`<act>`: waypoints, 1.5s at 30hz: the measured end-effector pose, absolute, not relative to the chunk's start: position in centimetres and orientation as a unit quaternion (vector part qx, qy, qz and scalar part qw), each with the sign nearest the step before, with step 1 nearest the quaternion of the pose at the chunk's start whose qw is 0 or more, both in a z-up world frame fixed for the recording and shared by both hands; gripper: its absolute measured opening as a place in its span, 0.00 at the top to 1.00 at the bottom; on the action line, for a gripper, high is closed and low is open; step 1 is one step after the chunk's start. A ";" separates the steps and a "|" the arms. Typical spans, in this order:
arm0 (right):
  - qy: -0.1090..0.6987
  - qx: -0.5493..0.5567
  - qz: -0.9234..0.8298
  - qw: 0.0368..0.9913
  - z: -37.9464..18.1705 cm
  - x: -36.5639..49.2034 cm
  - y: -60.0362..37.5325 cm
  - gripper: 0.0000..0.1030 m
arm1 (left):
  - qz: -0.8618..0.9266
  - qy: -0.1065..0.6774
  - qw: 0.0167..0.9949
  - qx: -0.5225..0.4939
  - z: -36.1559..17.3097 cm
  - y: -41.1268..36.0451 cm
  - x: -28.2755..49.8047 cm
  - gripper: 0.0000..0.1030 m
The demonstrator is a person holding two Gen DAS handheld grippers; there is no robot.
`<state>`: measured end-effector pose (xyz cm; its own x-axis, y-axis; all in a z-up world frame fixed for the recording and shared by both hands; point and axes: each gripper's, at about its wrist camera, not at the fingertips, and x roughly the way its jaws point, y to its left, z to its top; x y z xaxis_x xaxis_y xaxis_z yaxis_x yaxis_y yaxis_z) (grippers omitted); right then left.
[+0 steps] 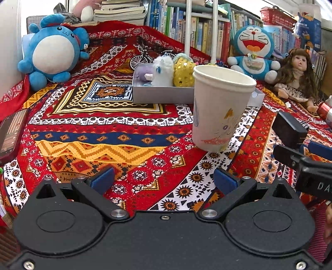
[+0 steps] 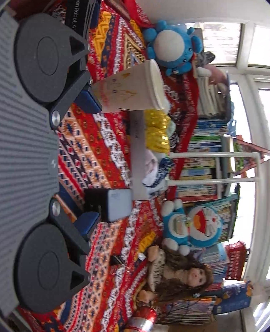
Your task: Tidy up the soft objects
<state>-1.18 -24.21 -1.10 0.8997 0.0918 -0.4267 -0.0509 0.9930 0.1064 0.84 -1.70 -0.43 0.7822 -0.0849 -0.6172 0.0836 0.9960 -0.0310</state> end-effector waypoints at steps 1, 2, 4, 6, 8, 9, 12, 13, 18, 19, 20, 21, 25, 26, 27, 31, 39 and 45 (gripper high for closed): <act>0.225 0.041 0.034 0.973 -1.3 -1.2 -24.1 0.00 | -0.043 0.327 0.944 0.001 -0.5 -1.7 0.9 0.01; 0.230 0.036 0.031 0.972 -1.5 -1.1 -23.9 0.00 | -0.044 0.328 0.944 0.003 -0.6 -1.8 0.9 0.01; 0.243 0.032 0.028 0.969 -1.8 -0.9 -23.8 0.00 | -0.042 0.328 0.944 0.004 -0.6 -1.8 1.0 0.00; 0.260 0.037 0.029 0.965 -2.2 -0.7 -23.8 0.00 | -0.040 0.329 0.943 0.003 -0.7 -1.8 1.0 0.00; 0.264 0.036 0.028 0.963 -2.4 -0.6 -23.9 0.00 | -0.038 0.329 0.944 0.002 -0.8 -1.8 1.1 0.00; 0.265 0.032 0.027 0.963 -2.5 -0.6 -23.8 0.00 | -0.037 0.329 0.943 0.001 -0.8 -1.8 1.1 0.00; 0.271 0.009 0.027 0.962 -2.6 -0.5 -23.3 0.00 | -0.034 0.330 0.943 0.001 -0.8 -1.8 1.2 0.00; 0.270 0.005 0.027 0.962 -2.6 -0.6 -23.2 0.00 | -0.033 0.330 0.943 0.002 -0.9 -1.9 1.2 0.00; 0.276 0.008 0.028 0.961 -2.4 -0.5 -23.2 0.00 | -0.031 0.330 0.943 0.009 -1.0 -2.0 1.2 0.00; 0.276 0.008 0.028 0.961 -2.4 -0.5 -23.2 0.00 | -0.031 0.330 0.943 0.009 -1.0 -2.0 1.3 0.00; 0.276 0.008 0.028 0.961 -2.5 -0.5 -23.2 0.00 | -0.031 0.330 0.943 0.009 -1.0 -2.0 1.2 0.00; 0.276 0.009 0.028 0.961 -2.5 -0.5 -23.2 0.00 | -0.031 0.330 0.943 0.009 -1.0 -2.0 1.2 0.00; 0.278 0.006 0.029 0.960 -2.4 -0.4 -23.1 0.00 | -0.030 0.330 0.943 0.012 -1.1 -2.1 1.2 0.00; 0.278 0.006 0.029 0.960 -2.4 -0.4 -23.1 0.00 | -0.030 0.330 0.943 0.013 -1.1 -2.1 1.2 0.00; 0.279 0.006 0.029 0.960 -2.4 -0.4 -23.1 0.00 | -0.030 0.330 0.943 0.012 -1.1 -2.1 1.2 0.00; 0.283 0.006 0.028 0.959 -2.3 -0.3 -23.0 0.00 | -0.030 0.330 0.943 0.012 -1.1 -2.1 1.2 0.00; 0.286 0.006 0.026 0.958 -2.2 -0.3 -23.0 0.00 | -0.030 0.330 0.943 0.013 -1.1 -2.1 1.2 0.00; 0.287 0.006 0.026 0.957 -2.2 -0.3 -22.9 0.00 | -0.030 0.330 0.943 0.013 -1.1 -2.1 1.2 0.00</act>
